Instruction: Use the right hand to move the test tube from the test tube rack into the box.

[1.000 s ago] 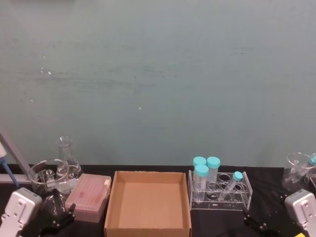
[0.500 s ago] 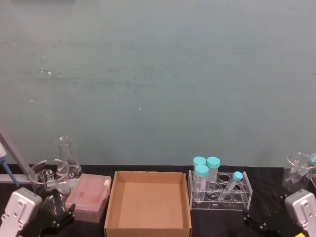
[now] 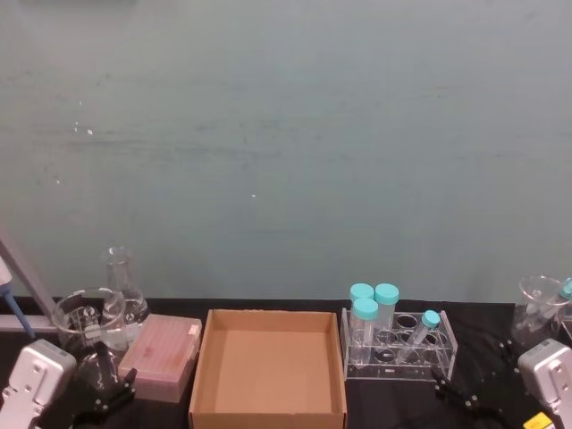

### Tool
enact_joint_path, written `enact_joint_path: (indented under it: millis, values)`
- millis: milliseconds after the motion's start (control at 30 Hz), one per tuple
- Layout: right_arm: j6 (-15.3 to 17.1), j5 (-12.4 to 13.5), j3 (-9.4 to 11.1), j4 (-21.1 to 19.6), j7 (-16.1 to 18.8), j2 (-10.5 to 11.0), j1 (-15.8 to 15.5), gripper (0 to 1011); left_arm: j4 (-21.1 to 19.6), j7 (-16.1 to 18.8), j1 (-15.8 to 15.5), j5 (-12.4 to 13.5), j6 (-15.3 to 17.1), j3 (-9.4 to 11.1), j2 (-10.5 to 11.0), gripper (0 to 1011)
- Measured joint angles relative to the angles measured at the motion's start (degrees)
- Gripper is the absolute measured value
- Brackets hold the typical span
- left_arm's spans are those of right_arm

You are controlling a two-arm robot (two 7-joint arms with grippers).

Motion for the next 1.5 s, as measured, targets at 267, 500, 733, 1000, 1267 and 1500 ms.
enact_joint_path:
  millis: [267, 500, 733, 1000, 1267, 1500]
  values:
    - [-5.1, 1.2, 0.8, 3.6, 3.7, -2.3, 1.8, 1000, 0.0, 0.0, 0.0, 0.0, 0.0, 0.0, 0.0, 1000]
    - [-7.7, 3.1, 2.4, 6.1, 5.3, -5.0, 2.4, 1000, 0.0, 0.0, 0.0, 0.0, 0.0, 0.0, 0.0, 1000]
    - [-9.8, 6.4, 4.0, 9.0, 7.7, -7.7, 3.1, 1000, 0.0, 0.0, 0.0, 0.0, 0.0, 0.0, 0.0, 1000]
    - [-10.4, 10.4, 6.1, 12.5, 10.8, -10.5, 4.4, 1000, 0.0, 0.0, 0.0, 0.0, 0.0, 0.0, 0.0, 1000]
    - [-8.6, 11.4, 6.8, 14.3, 13.5, -11.4, 6.3, 1000, 0.0, 0.0, 0.0, 0.0, 0.0, 0.0, 0.0, 1000]
    - [-3.8, 11.7, 7.1, 14.4, 15.4, -11.5, 7.8, 1000, 0.0, 0.0, 0.0, 0.0, 0.0, 0.0, 0.0, 1000]
